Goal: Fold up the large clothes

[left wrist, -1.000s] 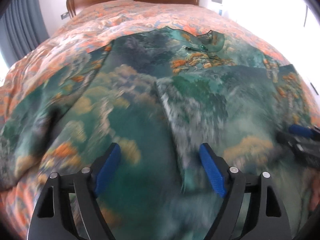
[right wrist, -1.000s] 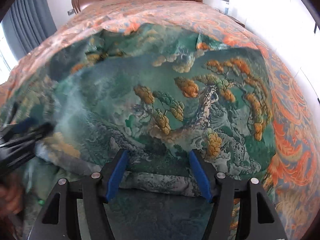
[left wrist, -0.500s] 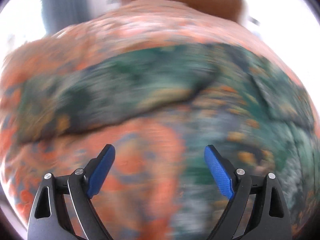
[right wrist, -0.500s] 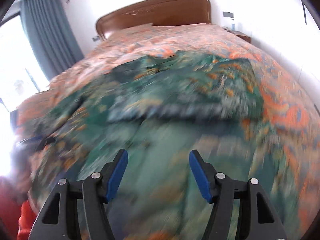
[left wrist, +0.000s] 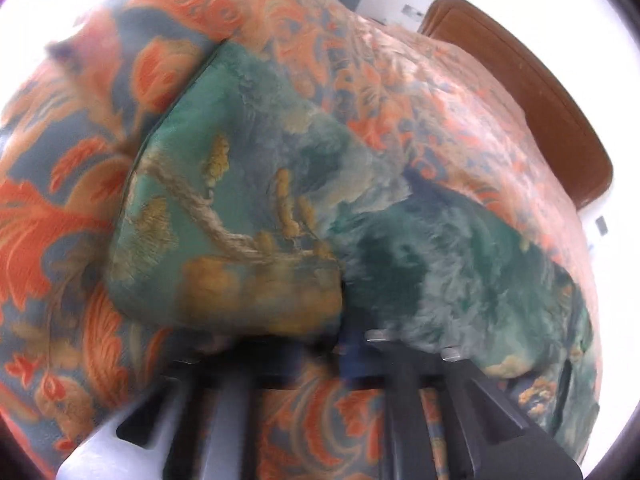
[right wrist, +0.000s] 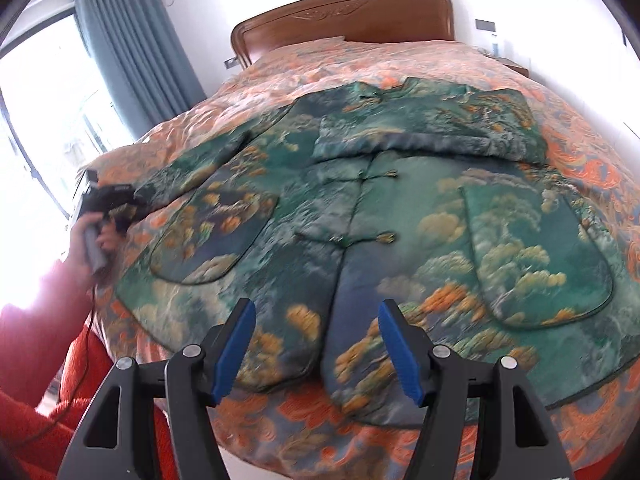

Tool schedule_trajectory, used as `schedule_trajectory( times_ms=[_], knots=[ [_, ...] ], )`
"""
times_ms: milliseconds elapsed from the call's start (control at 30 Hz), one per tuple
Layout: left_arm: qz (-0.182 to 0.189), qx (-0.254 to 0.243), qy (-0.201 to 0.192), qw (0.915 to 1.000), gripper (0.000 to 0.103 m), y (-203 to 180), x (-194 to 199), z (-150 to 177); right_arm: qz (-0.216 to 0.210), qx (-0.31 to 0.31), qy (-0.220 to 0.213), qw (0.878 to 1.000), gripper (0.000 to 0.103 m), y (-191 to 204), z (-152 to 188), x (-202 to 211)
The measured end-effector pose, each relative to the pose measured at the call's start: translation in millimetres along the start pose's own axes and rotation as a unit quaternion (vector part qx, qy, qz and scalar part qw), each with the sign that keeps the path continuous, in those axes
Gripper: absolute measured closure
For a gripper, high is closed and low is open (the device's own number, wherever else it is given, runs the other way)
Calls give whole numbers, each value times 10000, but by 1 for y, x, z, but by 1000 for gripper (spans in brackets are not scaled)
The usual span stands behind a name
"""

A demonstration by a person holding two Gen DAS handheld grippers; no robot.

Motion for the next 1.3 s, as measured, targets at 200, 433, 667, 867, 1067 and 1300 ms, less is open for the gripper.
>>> schedule_trajectory(
  times_ms=[200, 433, 667, 867, 1067, 1300],
  knots=[
    [-354, -1704, -1092, 9787, 95, -93, 67, -11, -165, 1, -23, 9999, 37, 8, 17, 0],
    [219, -3773, -1739, 9094, 95, -241, 132, 44, -170, -211, -218, 9994, 37, -4, 13, 4],
    [542, -5235, -1255, 8410, 94, -325, 103, 174, -37, -438, -378, 9983, 37, -24, 16, 16],
    [191, -5919, -676, 8030, 83, -333, 54, 256, 126, -618, -448, 9970, 37, -43, 22, 24],
    [522, -6351, -702, 7675, 31, -299, 87, 296, 243, -750, -500, 9956, 37, -54, 21, 26],
    [734, -5784, -322, 8118, 26, -232, 112, 289, 294, -861, -605, 9940, 37, -63, 0, 26]
  ],
)
Point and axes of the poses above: each gripper's, at about its wrist camera, not at the fingertips, and x roughly against the way its jaws point, y to its left, z to its underside, the point moved 8 cm from there along -x, roughly the way its jaws point
